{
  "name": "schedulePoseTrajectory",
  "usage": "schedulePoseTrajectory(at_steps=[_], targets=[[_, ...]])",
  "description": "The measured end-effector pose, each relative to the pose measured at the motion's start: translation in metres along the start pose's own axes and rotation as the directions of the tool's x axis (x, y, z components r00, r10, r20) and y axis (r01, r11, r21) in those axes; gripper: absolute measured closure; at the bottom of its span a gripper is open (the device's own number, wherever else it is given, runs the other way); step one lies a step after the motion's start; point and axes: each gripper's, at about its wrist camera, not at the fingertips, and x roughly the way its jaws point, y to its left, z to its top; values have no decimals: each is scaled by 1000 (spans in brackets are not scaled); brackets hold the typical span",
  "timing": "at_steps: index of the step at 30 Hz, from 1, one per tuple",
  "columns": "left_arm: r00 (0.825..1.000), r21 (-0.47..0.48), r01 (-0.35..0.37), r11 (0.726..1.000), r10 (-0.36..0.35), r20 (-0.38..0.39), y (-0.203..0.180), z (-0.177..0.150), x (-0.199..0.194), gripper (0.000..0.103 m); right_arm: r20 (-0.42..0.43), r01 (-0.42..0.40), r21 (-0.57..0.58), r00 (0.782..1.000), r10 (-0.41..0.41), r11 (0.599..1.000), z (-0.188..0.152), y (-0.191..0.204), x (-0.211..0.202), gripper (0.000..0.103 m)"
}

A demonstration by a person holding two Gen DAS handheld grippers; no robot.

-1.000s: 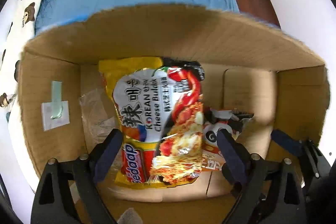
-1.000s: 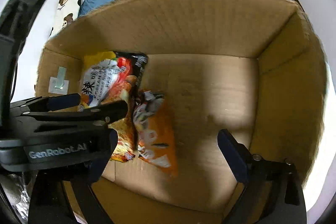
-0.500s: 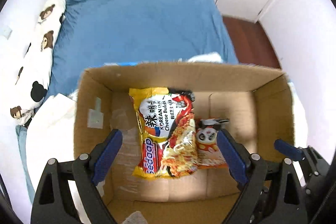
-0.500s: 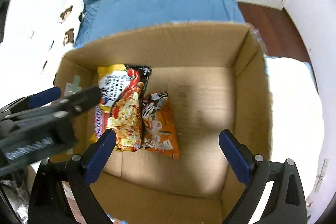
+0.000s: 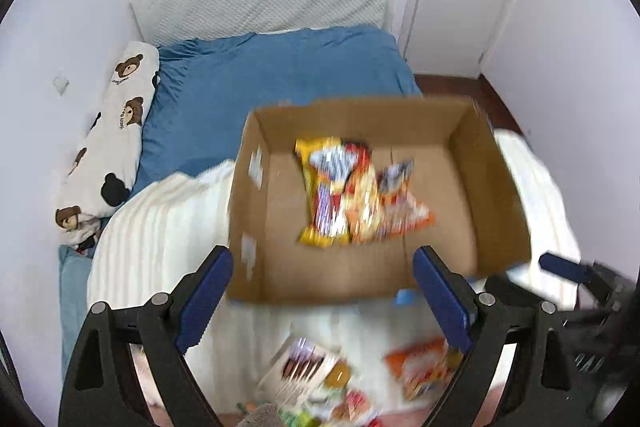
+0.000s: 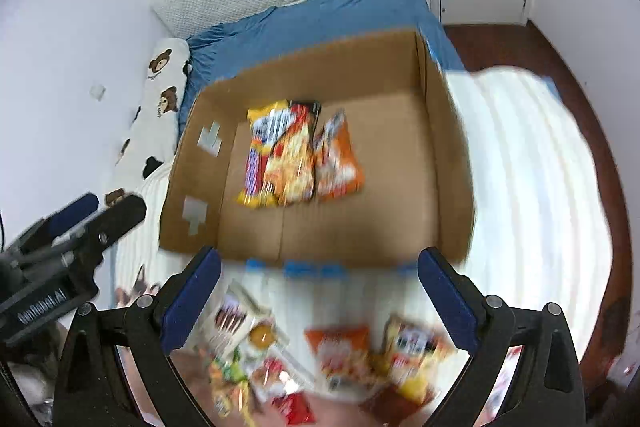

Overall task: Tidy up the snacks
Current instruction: 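Grasp the Franzzi cookie pack with left tool while right tool grasps orange Cuicuijiao bag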

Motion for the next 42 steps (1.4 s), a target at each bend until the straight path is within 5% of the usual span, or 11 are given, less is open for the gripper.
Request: schedulePoseTrajectory(at_steps=[6,10,18,19,22,26,28,30,36,42], targets=[[988,61,-86,994,93,-125,10,-82,39,11,-83,27,33,996,-24,999,-69,-16,27,2],[953,128,-101,987,133,-272,17,-123,92,11,-187,30,8,982,-28,1000,-101,-19,69,2],[893,346,-81,935,222,-391,-5,-146,169,11,-254,97,-99,960,-119,990,-119,-4,120,3],[893,340,-76,937,216,-395,-4,-145,173,12,-257,111,-115,957,-137,987,-120,-2,125,3],[899,214,-54,975,141,-415,9,-139,174,43,-272,106,-135,952,-140,985,-123,4,135,9],[899,6,-56,998,53,-435,35,-140,170,44,-320,109,-164,934,-157,981,-131,11,152,18],[889,-95,-58,994,8,-457,48,-147,172,44,-340,123,-170,924,-176,978,-135,9,164,36],[887,-148,-59,987,-16,-462,55,-152,172,43,-345,126,-161,922,-175,979,-140,5,171,36],[869,-113,-52,992,-10,-494,55,-167,194,41,-354,2,73,935,24,997,-141,-16,165,40],[885,-130,-64,989,-4,-466,52,-172,188,45,-362,41,-15,931,-44,999,-146,-2,175,23]])
